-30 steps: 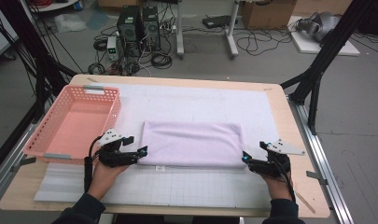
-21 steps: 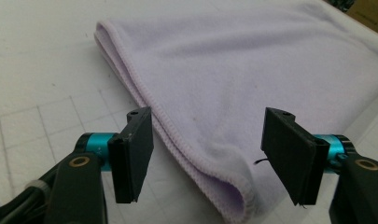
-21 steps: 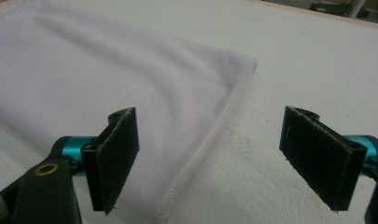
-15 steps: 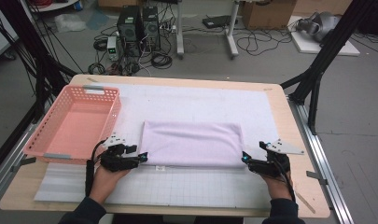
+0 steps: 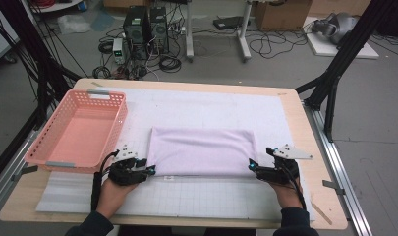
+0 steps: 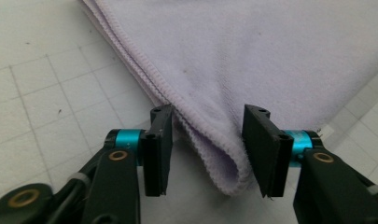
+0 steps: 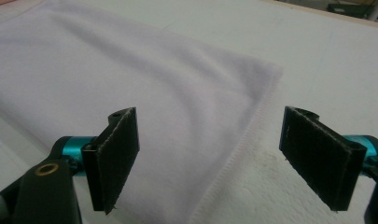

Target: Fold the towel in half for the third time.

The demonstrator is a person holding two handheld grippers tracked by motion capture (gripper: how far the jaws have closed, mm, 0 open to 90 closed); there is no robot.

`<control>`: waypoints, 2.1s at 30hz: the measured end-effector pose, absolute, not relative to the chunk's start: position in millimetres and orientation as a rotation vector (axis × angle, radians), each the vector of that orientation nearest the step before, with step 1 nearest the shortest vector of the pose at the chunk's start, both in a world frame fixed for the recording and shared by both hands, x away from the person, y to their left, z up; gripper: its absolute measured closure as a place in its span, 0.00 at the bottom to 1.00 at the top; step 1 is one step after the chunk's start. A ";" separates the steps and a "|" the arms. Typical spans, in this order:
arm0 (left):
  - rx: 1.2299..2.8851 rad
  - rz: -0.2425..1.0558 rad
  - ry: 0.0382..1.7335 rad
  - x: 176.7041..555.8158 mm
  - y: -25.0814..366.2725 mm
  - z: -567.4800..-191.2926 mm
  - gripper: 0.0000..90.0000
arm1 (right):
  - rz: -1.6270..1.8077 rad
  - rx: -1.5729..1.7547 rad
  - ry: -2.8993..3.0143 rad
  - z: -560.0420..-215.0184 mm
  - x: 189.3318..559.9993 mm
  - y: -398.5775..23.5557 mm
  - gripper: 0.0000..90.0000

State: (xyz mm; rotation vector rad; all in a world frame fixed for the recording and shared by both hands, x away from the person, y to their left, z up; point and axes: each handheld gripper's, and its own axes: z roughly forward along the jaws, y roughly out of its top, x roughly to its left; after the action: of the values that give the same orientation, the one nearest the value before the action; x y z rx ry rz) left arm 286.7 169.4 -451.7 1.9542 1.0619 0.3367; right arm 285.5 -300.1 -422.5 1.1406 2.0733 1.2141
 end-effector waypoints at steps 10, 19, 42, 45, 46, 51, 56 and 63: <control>1.927 0.280 1.070 288.6 167.3 -452.7 0.87 | 1.293 1.055 2.151 -416.6 300.5 -271.7 0.21; 1.898 0.274 1.102 289.4 165.8 -452.6 0.90 | 1.311 0.960 2.220 -397.1 336.8 -232.7 0.21; 1.838 0.212 1.127 289.3 177.6 -445.5 0.92 | 1.254 0.755 2.460 -380.7 420.4 -103.6 0.22; 1.841 0.213 1.131 289.5 177.4 -446.2 0.92 | 1.244 0.725 2.496 -386.6 427.5 -86.2 0.22; 1.841 0.209 1.133 289.4 177.4 -446.5 0.92 | 1.226 0.731 2.514 -388.9 429.2 -80.2 0.22; 1.843 0.204 1.131 289.1 177.8 -447.1 0.92 | 1.201 0.717 2.573 -406.5 441.5 -57.3 0.26; 1.842 0.197 1.134 289.4 178.1 -447.9 0.91 | 1.150 0.676 2.638 -418.1 450.9 -34.0 0.34; 1.830 0.178 1.143 289.3 179.4 -449.3 0.91 | 1.079 0.661 2.686 -430.6 461.3 -10.6 0.42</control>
State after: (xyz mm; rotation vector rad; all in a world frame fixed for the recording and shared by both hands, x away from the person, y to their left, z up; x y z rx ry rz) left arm 289.3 179.4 -449.3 1.8304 1.1431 0.1778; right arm 461.3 -10.6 -430.6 0.6608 2.6859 1.0791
